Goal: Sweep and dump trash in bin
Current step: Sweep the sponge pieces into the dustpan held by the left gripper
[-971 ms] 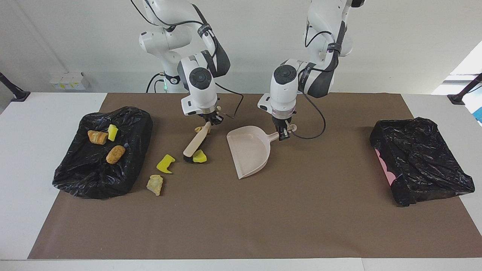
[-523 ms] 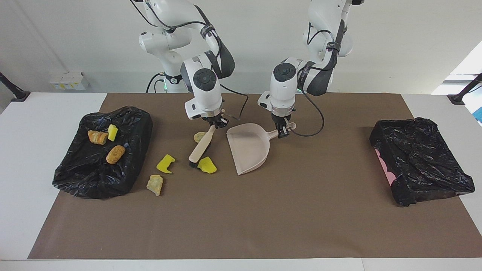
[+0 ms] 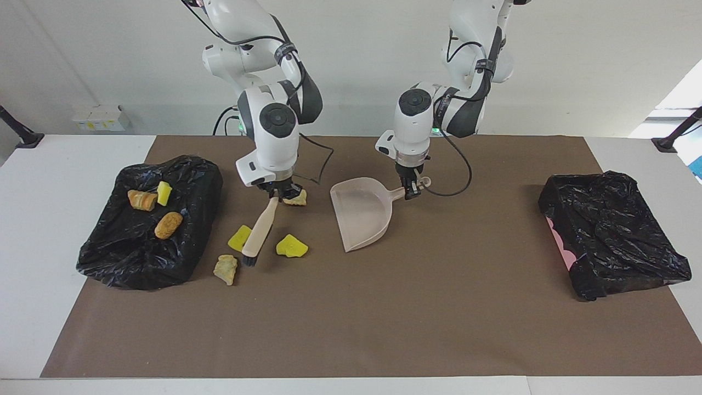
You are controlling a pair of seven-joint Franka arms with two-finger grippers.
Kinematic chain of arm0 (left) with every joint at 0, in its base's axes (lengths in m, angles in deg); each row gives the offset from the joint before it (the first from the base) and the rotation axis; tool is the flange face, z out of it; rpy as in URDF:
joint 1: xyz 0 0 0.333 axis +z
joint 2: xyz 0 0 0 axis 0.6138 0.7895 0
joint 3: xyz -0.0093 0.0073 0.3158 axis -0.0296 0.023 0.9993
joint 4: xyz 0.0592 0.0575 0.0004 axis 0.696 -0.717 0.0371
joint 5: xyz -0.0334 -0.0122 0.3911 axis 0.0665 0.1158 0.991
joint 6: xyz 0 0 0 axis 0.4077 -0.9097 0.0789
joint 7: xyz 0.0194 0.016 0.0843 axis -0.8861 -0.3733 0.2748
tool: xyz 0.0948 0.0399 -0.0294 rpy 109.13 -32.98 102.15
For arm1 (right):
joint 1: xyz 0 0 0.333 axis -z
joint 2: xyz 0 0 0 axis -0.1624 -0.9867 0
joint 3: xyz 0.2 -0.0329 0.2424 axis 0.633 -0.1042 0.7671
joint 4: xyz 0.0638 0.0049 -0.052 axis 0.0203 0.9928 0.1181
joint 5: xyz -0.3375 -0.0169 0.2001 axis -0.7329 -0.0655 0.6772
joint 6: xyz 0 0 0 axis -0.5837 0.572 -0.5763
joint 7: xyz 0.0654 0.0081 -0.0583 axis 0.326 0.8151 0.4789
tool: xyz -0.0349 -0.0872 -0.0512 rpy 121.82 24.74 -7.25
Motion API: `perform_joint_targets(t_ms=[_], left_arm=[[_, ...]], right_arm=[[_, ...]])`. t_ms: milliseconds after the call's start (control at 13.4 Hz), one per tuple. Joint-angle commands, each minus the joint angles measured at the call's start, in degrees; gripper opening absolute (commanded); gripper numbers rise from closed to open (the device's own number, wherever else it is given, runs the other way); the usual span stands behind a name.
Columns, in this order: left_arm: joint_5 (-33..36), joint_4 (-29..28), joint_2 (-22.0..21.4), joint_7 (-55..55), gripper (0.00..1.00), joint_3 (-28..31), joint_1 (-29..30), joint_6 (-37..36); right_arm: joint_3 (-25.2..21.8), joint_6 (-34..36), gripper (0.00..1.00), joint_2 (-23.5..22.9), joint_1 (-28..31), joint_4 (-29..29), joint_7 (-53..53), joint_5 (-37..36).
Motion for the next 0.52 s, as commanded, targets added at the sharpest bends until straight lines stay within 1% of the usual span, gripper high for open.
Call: perform_joint_targets(t_ms=[0, 75, 149, 299, 374, 448], left_arm=[[0.46, -2.3, -1.62, 3.15, 0.0, 0.55, -0.29, 1.92], [0.46, -2.3, -1.62, 3.15, 0.0, 0.55, -0.29, 1.92], [0.37, -2.39, -1.62, 3.15, 0.0, 0.55, -0.29, 2.01], [0.29, -2.56, -1.7, 3.24, 0.0, 0.55, -0.2, 2.01], [0.28, -2.56, -1.7, 3.24, 0.0, 0.55, -0.2, 1.83], [0.28, -2.65, -1.79, 3.15, 0.0, 0.55, -0.2, 1.66]], right_arm=[[0.68, 1.98, 0.0, -3.94, 1.29, -3.06, 5.47, -4.66], [0.68, 2.07, 0.0, -4.99, 1.3, -2.54, 7.4, -6.6], [0.77, 2.33, 0.0, -4.92, 1.3, -2.19, 9.77, -6.7], [1.12, 3.65, 0.0, -4.57, 0.42, -1.57, 13.03, -5.57], [1.82, 4.0, 0.0, -4.3, -0.02, -1.05, 13.74, -4.52], [3.48, 4.09, 0.0, -4.21, -0.63, -0.87, 14.35, -1.9]])
